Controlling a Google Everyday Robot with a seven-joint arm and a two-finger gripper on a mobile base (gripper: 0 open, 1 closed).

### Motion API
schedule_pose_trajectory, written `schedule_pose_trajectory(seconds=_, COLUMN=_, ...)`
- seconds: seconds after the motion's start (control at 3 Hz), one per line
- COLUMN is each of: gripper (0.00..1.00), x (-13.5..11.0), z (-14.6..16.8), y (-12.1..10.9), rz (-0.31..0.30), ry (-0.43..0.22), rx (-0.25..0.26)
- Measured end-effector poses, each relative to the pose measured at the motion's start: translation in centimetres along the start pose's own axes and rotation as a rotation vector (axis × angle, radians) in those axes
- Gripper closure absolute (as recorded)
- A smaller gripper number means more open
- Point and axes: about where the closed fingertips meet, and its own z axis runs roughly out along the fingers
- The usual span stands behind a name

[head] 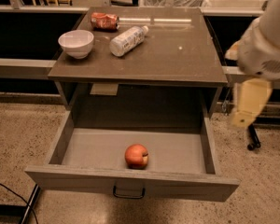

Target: Pick apple from top drawer and place on counter

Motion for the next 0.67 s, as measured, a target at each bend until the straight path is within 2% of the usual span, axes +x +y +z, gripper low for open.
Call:
schedule_pose_trajectory(seconds=0.33, gripper=0.00, x=-4.6, z=6.9, y=1.0, rz=-0.143, ry=0.062, rx=0.007)
schedule_pose_trajectory(seconds=0.67, gripper=0.00, x=-3.8, z=17.0, y=5.6, rz=-0.211, ry=0.127, rx=-0.168)
